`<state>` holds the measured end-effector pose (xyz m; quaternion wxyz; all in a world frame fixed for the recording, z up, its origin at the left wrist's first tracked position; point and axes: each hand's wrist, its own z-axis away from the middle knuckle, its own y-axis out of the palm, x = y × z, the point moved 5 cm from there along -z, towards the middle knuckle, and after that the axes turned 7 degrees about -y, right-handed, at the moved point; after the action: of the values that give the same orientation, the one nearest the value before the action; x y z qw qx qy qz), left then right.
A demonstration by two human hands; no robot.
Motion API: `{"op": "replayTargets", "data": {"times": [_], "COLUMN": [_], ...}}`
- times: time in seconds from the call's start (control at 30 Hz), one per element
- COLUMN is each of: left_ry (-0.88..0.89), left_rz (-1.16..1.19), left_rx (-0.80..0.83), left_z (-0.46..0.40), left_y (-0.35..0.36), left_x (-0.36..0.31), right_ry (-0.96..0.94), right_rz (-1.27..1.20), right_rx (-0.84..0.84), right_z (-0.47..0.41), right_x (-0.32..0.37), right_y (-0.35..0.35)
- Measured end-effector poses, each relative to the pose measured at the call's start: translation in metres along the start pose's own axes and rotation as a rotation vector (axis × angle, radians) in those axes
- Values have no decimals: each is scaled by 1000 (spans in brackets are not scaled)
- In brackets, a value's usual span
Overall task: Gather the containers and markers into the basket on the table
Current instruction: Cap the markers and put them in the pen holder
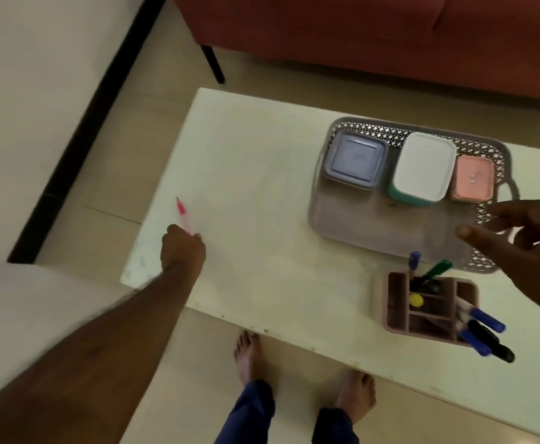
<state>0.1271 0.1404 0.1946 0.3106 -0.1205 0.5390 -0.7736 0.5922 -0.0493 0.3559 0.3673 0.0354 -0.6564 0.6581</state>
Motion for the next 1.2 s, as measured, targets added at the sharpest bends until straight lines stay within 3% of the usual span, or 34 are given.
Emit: {"op": "replayTargets", "data": {"times": [0.17, 0.43, 0.63, 1.03, 1.2], "left_ry": [-65, 410, 583, 939, 1032], "left_rz": [9, 265, 399, 352, 355], "left_rx": [99, 83, 244, 392, 502], "left_z": [1, 121, 206, 284, 302], "left_y": [-4, -47, -69, -65, -47], "left_x": [-9, -75, -106, -163, -173], "right_ry": [-159, -281, -281, -569, -398], "right_rz": [-101, -127, -133, -25, -87], "right_rx": [9, 38, 30, -285, -295], "right_z": [-6, -15, -10, 21, 25], "right_x": [85, 119, 114, 78, 41], "right_y": [26, 80, 73, 34, 9]}}
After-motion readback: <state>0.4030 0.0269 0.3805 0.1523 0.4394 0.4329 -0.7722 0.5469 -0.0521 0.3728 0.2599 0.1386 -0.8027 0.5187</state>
